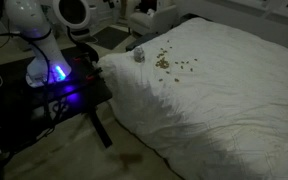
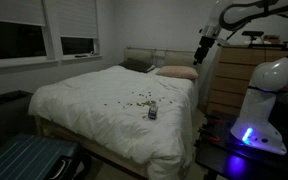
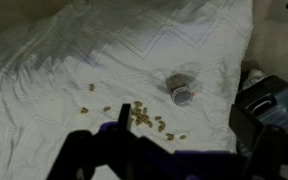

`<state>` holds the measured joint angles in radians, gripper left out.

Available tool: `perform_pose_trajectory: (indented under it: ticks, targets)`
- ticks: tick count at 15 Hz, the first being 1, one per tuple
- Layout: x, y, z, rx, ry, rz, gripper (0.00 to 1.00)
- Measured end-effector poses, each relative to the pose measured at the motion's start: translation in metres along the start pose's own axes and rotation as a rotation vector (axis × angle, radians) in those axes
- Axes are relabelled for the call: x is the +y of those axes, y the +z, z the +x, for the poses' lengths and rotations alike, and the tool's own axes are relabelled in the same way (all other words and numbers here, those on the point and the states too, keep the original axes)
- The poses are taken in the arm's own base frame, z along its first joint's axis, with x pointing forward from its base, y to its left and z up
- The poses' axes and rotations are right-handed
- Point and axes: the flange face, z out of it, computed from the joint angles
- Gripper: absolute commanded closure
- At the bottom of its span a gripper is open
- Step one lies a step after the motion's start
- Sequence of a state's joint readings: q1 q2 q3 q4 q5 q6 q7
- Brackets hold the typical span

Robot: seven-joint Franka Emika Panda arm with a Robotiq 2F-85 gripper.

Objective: Put some of the objects from the bed into the bottle

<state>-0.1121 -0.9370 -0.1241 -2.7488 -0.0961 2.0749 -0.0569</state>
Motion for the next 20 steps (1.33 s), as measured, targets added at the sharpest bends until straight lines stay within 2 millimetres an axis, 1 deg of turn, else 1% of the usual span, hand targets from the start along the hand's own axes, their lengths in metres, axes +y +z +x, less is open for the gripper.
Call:
perform_pose_trajectory:
  ticks: [6, 10, 12, 15, 20]
  targets:
    - [0.001, 0.001, 0.002, 0.010, 0.004, -0.001, 0.00]
    - [0.011, 0.008, 0.021, 0.094, 0.021, -0.030, 0.00]
    - [0.022, 0.017, 0.033, 0.126, 0.035, -0.058, 0.00]
    - [0.044, 0.034, 0.051, 0.149, 0.069, -0.097, 0.00]
    - [0.077, 0.060, 0.085, 0.167, 0.114, -0.115, 0.00]
